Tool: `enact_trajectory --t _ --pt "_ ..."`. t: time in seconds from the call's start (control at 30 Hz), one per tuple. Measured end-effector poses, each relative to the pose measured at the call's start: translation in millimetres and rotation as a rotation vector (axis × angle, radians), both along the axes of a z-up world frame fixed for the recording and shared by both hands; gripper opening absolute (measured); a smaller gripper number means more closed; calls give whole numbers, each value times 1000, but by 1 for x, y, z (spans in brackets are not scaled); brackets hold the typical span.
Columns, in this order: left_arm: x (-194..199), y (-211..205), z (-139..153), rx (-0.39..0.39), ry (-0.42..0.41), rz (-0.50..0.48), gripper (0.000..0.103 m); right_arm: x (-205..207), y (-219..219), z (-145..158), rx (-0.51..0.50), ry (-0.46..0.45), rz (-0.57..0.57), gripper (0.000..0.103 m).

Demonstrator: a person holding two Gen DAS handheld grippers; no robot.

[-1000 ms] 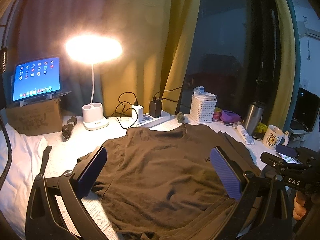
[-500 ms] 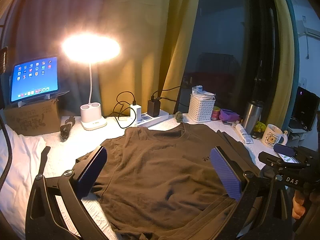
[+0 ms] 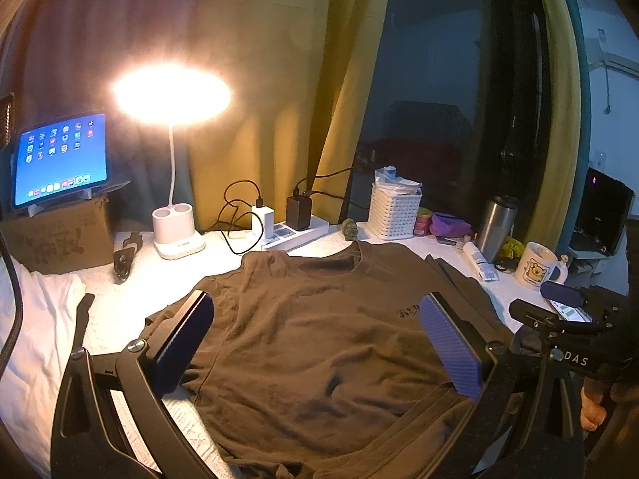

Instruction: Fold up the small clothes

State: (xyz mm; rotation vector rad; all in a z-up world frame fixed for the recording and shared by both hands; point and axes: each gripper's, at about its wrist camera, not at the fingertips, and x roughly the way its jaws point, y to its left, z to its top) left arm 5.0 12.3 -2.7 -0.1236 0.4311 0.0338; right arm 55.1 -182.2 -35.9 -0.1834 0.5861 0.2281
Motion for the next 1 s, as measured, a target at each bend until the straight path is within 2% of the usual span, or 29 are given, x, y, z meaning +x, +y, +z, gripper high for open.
enact_trajectory --t 0.57,1.0 --pt "10 -2 1 29 5 -9 102 8 0 0 -1 15 2 68" --pt "60 -5 -7 22 49 -37 102 56 -15 -11 -5 66 -39 68"
